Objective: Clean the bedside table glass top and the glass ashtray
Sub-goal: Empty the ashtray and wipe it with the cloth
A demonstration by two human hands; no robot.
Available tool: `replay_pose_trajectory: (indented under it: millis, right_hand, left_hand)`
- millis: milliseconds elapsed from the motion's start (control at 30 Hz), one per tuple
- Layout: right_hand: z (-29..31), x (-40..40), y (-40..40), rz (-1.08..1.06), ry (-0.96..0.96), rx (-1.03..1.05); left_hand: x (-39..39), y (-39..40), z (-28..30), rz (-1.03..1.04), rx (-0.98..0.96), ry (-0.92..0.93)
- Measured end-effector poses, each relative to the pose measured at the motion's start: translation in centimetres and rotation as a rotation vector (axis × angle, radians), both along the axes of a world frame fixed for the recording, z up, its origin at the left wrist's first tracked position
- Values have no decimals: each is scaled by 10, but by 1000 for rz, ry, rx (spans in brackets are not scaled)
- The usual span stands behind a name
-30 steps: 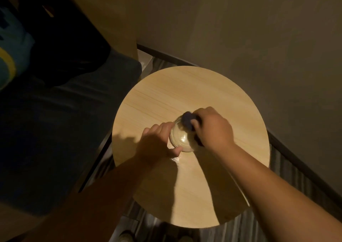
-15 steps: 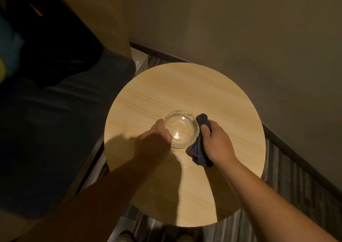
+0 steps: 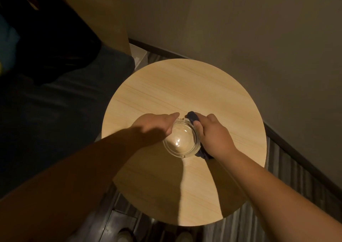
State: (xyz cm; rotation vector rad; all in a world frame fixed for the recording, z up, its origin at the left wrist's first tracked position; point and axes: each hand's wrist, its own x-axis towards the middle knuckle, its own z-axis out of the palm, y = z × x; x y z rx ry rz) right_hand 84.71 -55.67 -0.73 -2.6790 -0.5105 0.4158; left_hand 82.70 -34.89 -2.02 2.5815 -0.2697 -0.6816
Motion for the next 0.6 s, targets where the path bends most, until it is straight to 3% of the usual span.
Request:
replay_pose_trajectory:
  millis: [67,133,167,233,300,367,467,600]
  right_hand:
    - [-1,-13,1,-79,-40,-47]
    - [-1,-23,5,-151,-52,-59]
    - [-2,-27,7,-185,-51,-51]
    - [-4,-32,11,-245,-47,-29]
    - [-5,-36,12,-276,-34,-4]
    - [-5,-37,11,-275,-4,50]
    - [-2,-23,6,-202,36,81]
    - [4,2,6,-17,45,23]
  left_hand:
    - [-12,0,2,133,-41,-66]
    - [-41,-6,-2,305,-2,-456]
    - [-58,-13,2,388,29,-501]
    - [-82,-34,10,561,27,-330]
    - [-89,-50,10,627,144,-170]
    - [-79,-49,4,617,214,-208]
    - [-59,-35,-1,554,152,-202]
    - [-46,-10,4,95,106,-361]
